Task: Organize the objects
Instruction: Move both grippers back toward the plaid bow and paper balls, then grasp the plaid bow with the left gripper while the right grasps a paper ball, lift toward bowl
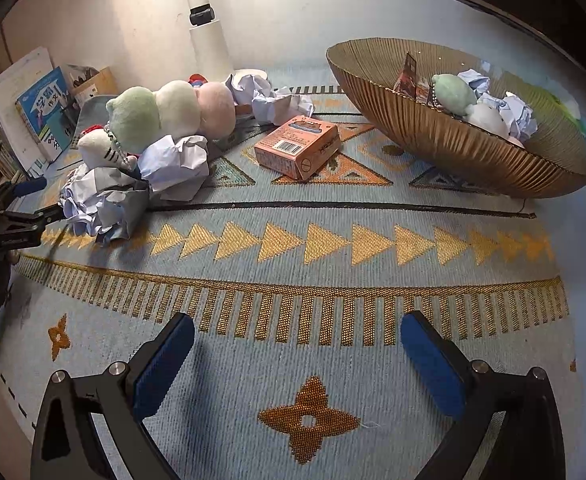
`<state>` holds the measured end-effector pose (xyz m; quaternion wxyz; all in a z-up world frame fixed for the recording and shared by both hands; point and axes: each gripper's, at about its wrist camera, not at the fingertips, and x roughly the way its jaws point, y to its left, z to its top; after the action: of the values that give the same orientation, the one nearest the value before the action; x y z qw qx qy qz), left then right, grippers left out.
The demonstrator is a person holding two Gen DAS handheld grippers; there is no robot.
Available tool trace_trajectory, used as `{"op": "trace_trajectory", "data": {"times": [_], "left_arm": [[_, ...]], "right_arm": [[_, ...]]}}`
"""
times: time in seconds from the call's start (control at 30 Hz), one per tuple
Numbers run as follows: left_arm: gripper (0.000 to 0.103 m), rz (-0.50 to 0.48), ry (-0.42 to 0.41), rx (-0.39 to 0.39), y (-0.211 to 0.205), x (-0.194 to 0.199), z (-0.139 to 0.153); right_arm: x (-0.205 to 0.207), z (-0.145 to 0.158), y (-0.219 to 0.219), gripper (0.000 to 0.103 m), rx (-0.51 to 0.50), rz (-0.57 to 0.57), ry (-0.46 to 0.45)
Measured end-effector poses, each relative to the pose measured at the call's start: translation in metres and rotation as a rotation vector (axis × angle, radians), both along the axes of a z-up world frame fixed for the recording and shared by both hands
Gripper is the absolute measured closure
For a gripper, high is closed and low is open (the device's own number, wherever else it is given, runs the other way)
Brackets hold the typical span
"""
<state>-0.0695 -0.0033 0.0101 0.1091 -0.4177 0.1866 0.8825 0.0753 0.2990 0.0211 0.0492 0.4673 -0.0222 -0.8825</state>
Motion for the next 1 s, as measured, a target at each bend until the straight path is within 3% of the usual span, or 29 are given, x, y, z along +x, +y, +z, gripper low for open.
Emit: {"op": "trace_trajectory", "data": {"times": [0.03,0.07,0.1,0.2,0.37,0.47,0.5,0.57,0.7,0.83,0.87,0.97,1.0], "left_arm": [[0.016,-0.008,0.013,0.032,0.000,-0.001,0.001],[0.048,-0.023,-0.017,0.081,0.000,-0.001,0.002],[0.064,-0.031,-0.045,0.142,-0.002,-0.001,0.003],[0.073,-0.014,-0.014,0.131,0.005,0.014,0.000],[0.075,0.163,-0.043,0.255,-0.005,0.040,0.007],[0.075,0.247,-0.025,0.378,-0.021,0.048,0.000],[0.075,0.257,-0.006,0.368,-0.021,0.051,-0.001],[0.075,0.251,0.068,0.352,-0.018,0.061,0.006],[0.074,0.239,0.065,0.356,-0.017,0.060,0.007],[0.074,0.246,0.064,0.388,-0.024,0.059,0.009],[0.074,0.241,0.066,0.392,-0.024,0.061,0.009],[0.074,0.236,0.054,0.392,-0.024,0.059,0.008],[0.074,0.236,0.053,0.393,-0.024,0.059,0.008]], "right_arm": [[0.000,0.000,-0.001,0.000,0.004,0.001,-0.001],[-0.001,0.000,-0.001,0.000,0.010,0.001,-0.002],[-0.001,0.000,-0.002,0.000,0.014,0.002,-0.003],[0.000,0.000,-0.003,0.000,0.020,0.001,-0.002],[0.004,0.009,-0.004,0.000,-0.047,0.015,0.016],[0.002,0.019,-0.017,0.000,-0.320,0.065,0.008],[-0.001,0.021,-0.026,0.000,-0.367,0.081,0.004],[-0.012,0.022,-0.053,0.000,-0.353,0.095,-0.002],[-0.032,0.025,-0.107,0.000,-0.258,0.154,0.016],[-0.059,0.028,-0.133,0.000,-0.183,0.118,0.034],[-0.063,0.027,-0.135,0.002,-0.189,0.121,0.044],[-0.069,0.020,-0.139,0.046,-0.167,0.133,0.035],[-0.065,0.019,-0.138,0.047,-0.173,0.139,0.037]]}}
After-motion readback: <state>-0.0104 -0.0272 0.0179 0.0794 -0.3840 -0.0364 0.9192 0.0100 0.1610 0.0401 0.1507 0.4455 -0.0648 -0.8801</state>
